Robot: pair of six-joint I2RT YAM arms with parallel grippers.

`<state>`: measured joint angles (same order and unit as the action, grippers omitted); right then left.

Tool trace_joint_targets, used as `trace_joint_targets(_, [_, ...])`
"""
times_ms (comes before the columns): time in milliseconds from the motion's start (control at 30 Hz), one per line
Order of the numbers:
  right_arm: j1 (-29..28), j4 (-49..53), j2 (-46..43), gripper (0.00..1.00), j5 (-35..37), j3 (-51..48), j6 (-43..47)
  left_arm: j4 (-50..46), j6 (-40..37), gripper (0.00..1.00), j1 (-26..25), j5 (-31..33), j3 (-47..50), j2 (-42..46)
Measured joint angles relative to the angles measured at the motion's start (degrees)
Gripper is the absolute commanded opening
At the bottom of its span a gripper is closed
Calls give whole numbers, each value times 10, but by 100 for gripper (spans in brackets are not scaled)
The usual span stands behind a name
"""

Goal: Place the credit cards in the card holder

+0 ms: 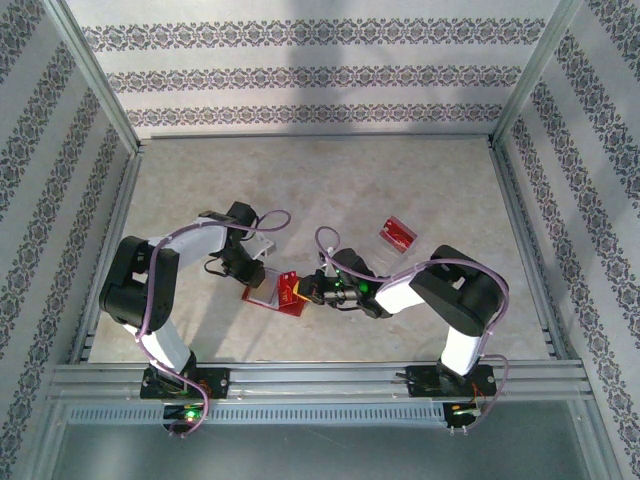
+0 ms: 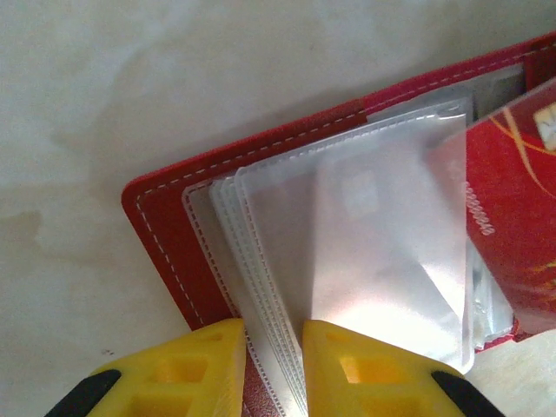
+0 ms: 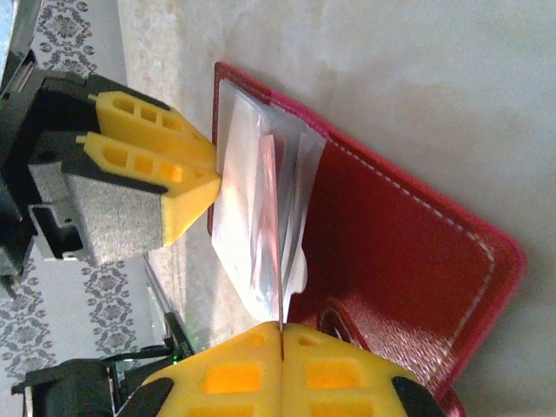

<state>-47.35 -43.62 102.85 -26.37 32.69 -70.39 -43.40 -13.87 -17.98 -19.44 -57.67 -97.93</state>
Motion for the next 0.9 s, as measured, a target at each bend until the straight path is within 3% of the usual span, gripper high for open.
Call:
trace_joint_targets(600, [15,-15,11,0,38,7,0,-2,47,25,-17,-28,0,0])
trace_joint_targets(900, [7,-32,10,0,47,-4,-15,-1,51,25,-27,-7,0,0])
